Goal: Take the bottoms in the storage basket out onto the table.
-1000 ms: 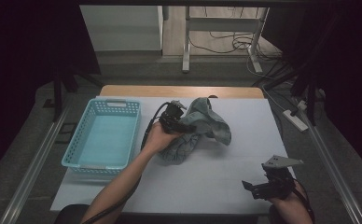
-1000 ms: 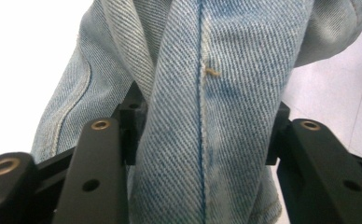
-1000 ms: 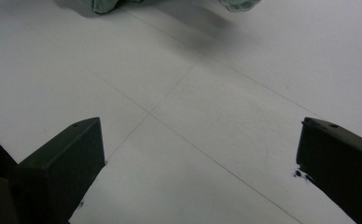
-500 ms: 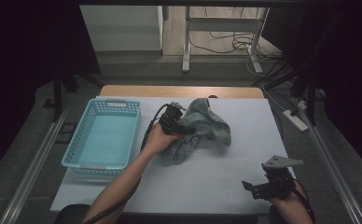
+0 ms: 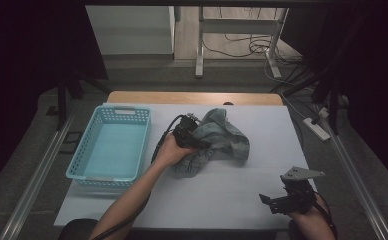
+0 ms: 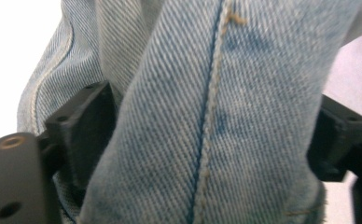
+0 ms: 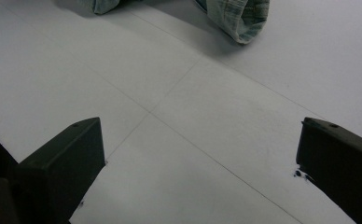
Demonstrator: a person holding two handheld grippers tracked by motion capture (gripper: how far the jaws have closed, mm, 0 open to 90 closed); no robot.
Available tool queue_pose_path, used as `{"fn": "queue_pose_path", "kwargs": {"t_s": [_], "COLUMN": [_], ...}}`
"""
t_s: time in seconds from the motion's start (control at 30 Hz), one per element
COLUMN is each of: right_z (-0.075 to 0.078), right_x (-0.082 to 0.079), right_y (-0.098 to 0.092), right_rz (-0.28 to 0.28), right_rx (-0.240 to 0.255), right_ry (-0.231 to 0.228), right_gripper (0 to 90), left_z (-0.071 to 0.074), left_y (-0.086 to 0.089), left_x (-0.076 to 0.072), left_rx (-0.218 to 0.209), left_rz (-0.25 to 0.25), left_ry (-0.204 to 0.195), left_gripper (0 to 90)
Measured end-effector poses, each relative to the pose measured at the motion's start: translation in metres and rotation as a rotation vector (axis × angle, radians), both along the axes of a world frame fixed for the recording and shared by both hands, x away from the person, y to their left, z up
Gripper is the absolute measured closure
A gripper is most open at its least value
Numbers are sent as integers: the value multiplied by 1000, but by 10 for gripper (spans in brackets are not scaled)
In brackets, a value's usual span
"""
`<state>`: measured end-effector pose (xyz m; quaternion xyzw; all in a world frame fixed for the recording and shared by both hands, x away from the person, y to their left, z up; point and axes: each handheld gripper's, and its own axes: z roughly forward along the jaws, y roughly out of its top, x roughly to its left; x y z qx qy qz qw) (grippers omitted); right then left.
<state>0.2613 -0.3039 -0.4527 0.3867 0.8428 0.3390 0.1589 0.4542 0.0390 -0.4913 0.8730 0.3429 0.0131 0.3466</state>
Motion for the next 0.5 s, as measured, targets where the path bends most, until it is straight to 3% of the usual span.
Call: {"fn": "queue_pose_path", "kwargs": {"t_s": [0.33,0.5], "right_z": [0,0], "right_x": [0,0], "right_y": [1,1], "right_rz": [7,8], "right_rx": [-14,-14], "right_ry": [1,1], "right_gripper": [12,12], "left_z": [-3,-3], "left_y": [-1,0], "left_x": [0,-1], "left_rx": [-7,-22], "left_rz": [19,3], "left_ry": [5,3], "left_gripper": [41,2]}}
